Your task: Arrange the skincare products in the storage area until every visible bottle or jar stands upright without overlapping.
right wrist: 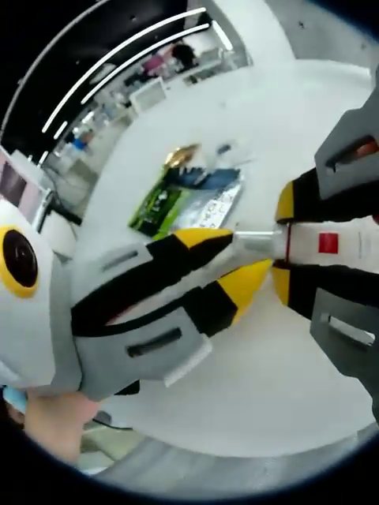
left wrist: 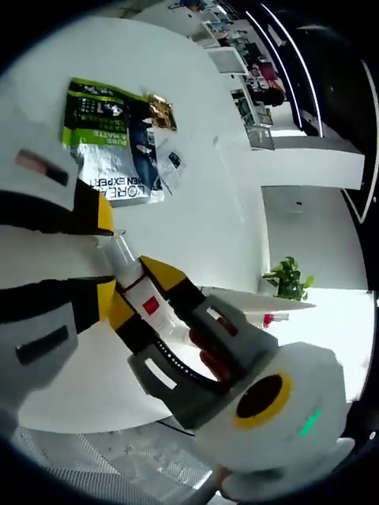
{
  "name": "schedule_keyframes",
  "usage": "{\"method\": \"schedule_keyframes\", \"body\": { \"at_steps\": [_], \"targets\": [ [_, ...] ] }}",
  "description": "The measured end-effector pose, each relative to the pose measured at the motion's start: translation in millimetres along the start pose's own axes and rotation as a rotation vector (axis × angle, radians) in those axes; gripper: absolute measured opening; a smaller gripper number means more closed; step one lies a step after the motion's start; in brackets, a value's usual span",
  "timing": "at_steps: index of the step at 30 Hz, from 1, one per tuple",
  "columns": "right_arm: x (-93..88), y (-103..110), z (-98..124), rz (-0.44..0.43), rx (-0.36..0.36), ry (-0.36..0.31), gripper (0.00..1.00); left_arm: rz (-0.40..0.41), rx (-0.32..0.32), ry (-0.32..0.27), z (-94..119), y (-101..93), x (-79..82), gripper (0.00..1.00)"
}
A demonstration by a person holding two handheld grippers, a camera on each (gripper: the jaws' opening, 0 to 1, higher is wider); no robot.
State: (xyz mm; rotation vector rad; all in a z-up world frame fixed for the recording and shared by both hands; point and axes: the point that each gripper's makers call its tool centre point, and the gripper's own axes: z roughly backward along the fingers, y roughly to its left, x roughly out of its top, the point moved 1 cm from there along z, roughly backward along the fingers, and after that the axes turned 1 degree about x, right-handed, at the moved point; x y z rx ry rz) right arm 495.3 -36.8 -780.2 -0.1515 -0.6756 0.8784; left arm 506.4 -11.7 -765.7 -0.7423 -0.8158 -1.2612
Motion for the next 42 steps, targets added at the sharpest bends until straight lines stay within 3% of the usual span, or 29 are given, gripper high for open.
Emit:
{"method": "schedule_keyframes", "body": {
  "at_steps": [2, 4, 7, 8, 15, 20, 26, 32, 37, 40, 42],
  "targets": [
    [-5.5, -3.6, 3.6, -0.031, -0.023, 0.015, 0.12, 0.005, -0.010, -0.002, 0.2, -1.2, -0.1, 0.19],
    [-15.4, -1.2, 9.6, -0.017, -0.008, 0.042, 0.17, -0.001, -0.007, 0.003, 0.5, -0.9, -1.1, 0.20],
    [-20.0, 5.0, 21.8, -0.108, 0.021, 0.036, 0.22, 0.000, -0.008, 0.008, 1.2, -1.0, -2.1, 0.21],
    [-22.6, 4.7, 25.7, -0.095, 0.019, 0.042, 0.23, 0.000, -0.009, 0.008, 1.4, -1.2, -1.9, 0.21],
    [-39.1, 2.9, 27.3, -0.089, 0.016, 0.097, 0.18, -0.014, -0.028, 0.001, -4.3, -4.5, 1.6, 0.20],
    [-37.9, 1.7, 22.8, -0.085, 0.018, 0.104, 0.12, -0.029, -0.043, 0.001, -7.1, -7.3, 2.7, 0.21],
    [-37.9, 3.3, 23.6, -0.053, 0.024, 0.110, 0.09, -0.028, -0.030, 0.007, -7.9, -4.9, 4.1, 0.13],
    [-38.0, 5.0, 27.0, -0.059, 0.019, 0.096, 0.08, -0.042, -0.066, 0.015, -7.6, -9.0, 3.2, 0.16],
    [-39.7, 4.8, 28.0, -0.093, 0.007, 0.090, 0.08, -0.002, -0.080, 0.014, -9.3, -12.7, 4.7, 0.20],
    [-40.2, 4.2, 28.0, -0.112, 0.008, 0.088, 0.08, -0.098, -0.046, 0.037, -10.1, -11.0, 4.3, 0.18],
    [-40.5, 4.5, 28.8, -0.108, 0.011, 0.091, 0.08, -0.073, -0.046, 0.034, -11.6, -12.6, 5.0, 0.18]
  ]
}}
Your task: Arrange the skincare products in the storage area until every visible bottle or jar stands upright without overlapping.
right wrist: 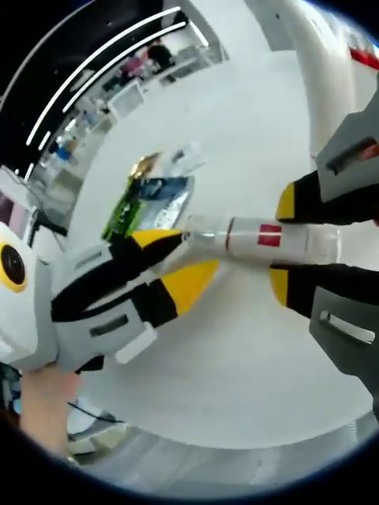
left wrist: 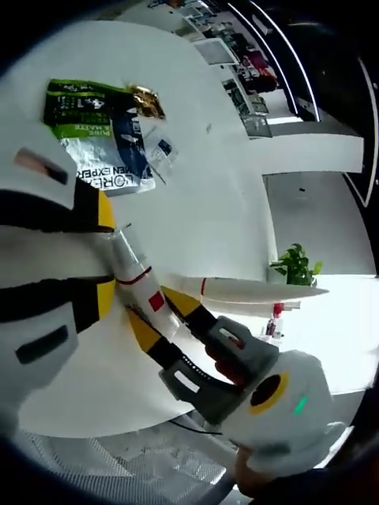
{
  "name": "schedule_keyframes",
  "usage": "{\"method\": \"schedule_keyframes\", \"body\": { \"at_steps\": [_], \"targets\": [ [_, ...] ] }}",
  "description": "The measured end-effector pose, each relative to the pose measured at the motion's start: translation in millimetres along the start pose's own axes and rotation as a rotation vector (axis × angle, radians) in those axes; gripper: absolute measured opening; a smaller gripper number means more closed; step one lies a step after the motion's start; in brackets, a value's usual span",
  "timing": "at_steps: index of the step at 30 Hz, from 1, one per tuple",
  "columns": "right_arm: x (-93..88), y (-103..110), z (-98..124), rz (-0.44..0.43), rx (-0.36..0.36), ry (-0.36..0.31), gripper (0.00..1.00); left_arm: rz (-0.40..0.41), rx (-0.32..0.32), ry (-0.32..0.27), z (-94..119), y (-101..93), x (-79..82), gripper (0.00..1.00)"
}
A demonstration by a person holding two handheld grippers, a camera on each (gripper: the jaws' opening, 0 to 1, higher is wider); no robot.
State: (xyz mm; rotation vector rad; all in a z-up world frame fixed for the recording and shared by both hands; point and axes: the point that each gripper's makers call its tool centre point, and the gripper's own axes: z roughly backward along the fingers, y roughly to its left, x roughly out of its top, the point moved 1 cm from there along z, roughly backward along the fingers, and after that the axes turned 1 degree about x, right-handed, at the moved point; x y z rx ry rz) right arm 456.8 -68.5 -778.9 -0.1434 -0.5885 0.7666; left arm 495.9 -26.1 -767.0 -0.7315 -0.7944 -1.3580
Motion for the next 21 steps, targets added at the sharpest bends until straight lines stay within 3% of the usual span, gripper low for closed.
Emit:
{"method": "schedule_keyframes", "body": {
  "at_steps": [10, 13, 14, 15, 21],
  "targets": [
    [-1.1, -6.0, 4.0, -0.016, -0.005, -0.009, 0.09, -0.015, -0.013, -0.006, 6.6, -0.3, -1.2, 0.18],
    [1.4, -7.6, 4.4, -0.051, -0.003, -0.030, 0.09, -0.041, 0.039, 0.005, 8.7, 6.4, -2.1, 0.25],
    [4.6, -7.5, 3.8, -0.096, -0.014, -0.073, 0.09, -0.016, 0.040, -0.001, 11.0, 6.5, -0.2, 0.30],
    [3.4, -6.4, 5.1, -0.119, -0.002, -0.070, 0.09, -0.004, 0.039, -0.022, 13.1, 6.5, 3.2, 0.34],
    [2.7, -9.3, 1.6, -0.281, 0.062, -0.140, 0.09, 0.091, 0.069, -0.052, 28.5, 16.8, 7.0, 0.37]
  ]
}}
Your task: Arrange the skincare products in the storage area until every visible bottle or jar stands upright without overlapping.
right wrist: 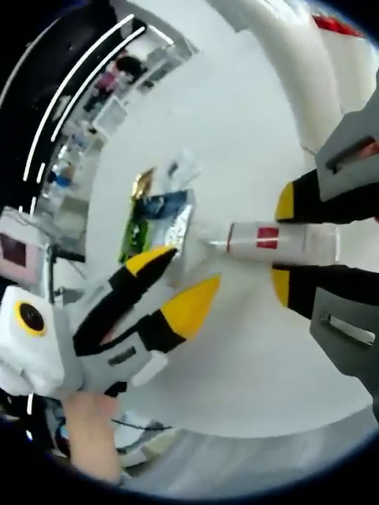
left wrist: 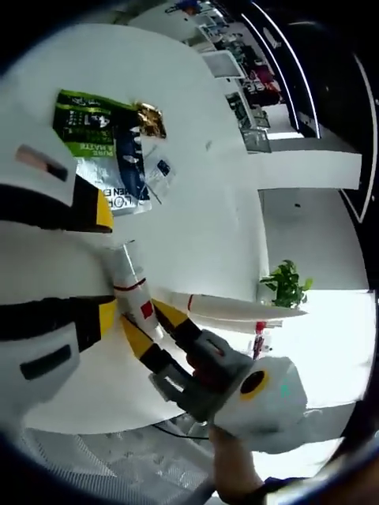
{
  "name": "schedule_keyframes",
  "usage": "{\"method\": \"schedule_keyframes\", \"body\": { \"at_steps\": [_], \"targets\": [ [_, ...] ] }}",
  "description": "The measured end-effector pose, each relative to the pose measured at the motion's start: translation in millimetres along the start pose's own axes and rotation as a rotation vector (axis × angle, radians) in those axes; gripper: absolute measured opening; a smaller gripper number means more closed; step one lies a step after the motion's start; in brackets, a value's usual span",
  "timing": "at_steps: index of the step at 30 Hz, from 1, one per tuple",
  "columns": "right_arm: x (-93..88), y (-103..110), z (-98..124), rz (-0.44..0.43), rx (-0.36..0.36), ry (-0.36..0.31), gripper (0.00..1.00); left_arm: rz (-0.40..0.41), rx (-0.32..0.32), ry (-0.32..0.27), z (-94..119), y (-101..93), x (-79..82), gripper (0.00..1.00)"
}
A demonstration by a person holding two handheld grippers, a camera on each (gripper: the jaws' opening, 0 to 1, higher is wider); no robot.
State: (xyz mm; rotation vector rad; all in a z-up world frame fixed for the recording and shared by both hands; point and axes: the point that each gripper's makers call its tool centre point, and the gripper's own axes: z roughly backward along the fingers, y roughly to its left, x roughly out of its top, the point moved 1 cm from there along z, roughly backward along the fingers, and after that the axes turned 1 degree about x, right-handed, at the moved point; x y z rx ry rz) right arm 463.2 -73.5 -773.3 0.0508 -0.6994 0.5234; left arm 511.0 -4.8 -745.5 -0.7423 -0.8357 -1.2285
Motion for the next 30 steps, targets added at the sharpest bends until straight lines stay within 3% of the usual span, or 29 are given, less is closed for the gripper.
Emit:
{"method": "schedule_keyframes", "body": {
  "at_steps": [5, 9, 13, 17, 24, 30],
  "targets": [
    [0.0, -4.6, 8.4, 0.011, -0.020, -0.009, 0.09, 0.095, 0.006, -0.021, 11.7, -3.3, 6.8, 0.38],
    [16.5, -6.5, 23.3, 0.064, -0.086, -0.062, 0.09, 0.250, -0.024, -0.062, 15.4, -12.4, 16.2, 0.38],
    [37.1, -3.9, 40.5, 0.107, -0.136, -0.131, 0.10, 0.539, -0.098, -0.176, 25.4, -26.9, 45.4, 0.41],
    [57.9, -0.3, 64.1, 0.105, -0.198, -0.213, 0.10, 0.665, -0.096, -0.269, 41.0, -22.2, 70.8, 0.43],
    [87.9, 8.8, 105.9, 0.092, -0.282, -0.329, 0.10, 0.684, -0.047, -0.320, 63.0, -21.4, 93.8, 0.47],
    [106.0, 18.7, 133.4, 0.119, -0.346, -0.408, 0.10, 0.673, -0.054, -0.345, 75.7, -39.0, 112.5, 0.48]
  ]
}}
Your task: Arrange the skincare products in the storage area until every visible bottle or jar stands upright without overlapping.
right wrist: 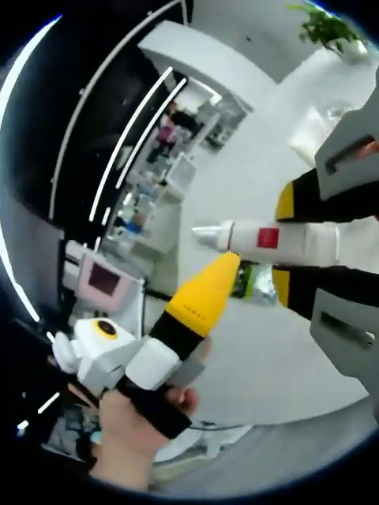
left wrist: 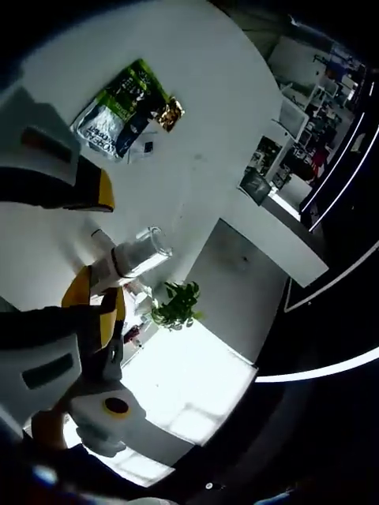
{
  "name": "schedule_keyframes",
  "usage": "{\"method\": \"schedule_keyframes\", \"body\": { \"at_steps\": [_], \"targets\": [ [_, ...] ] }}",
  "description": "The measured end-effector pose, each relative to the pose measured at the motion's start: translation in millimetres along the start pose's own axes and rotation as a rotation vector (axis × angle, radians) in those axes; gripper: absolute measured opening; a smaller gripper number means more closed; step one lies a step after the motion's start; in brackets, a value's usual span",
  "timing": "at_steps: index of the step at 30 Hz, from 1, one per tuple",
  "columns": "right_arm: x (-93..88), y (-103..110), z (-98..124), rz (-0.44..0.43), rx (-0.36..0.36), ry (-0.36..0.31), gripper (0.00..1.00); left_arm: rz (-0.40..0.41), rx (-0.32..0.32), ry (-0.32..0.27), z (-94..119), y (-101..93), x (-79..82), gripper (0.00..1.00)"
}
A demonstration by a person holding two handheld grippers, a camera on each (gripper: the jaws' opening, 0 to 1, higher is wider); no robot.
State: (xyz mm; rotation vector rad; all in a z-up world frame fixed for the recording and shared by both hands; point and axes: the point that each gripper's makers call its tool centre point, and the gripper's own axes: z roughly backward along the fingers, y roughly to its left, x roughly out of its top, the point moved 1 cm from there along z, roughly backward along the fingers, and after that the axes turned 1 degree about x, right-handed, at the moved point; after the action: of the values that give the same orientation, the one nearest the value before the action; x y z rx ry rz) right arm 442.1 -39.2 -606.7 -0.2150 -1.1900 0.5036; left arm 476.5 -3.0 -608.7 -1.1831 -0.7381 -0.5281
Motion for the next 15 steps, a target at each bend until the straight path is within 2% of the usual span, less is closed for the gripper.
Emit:
{"method": "schedule_keyframes", "body": {
  "at_steps": [7, 10, 15],
  "targets": [
    [25.6, 6.1, 18.1, 0.009, -0.029, -0.079, 0.11, 0.026, -0.045, -0.044, 8.0, -27.1, 10.8, 0.48],
    [33.9, 6.8, 23.6, 0.031, -0.042, -0.100, 0.11, 0.027, -0.043, -0.060, 13.5, -34.0, 16.1, 0.47],
    [47.9, 8.9, 32.4, 0.040, -0.065, -0.149, 0.11, 0.039, -0.033, -0.100, 24.7, -40.9, 24.0, 0.39]
  ]
}}
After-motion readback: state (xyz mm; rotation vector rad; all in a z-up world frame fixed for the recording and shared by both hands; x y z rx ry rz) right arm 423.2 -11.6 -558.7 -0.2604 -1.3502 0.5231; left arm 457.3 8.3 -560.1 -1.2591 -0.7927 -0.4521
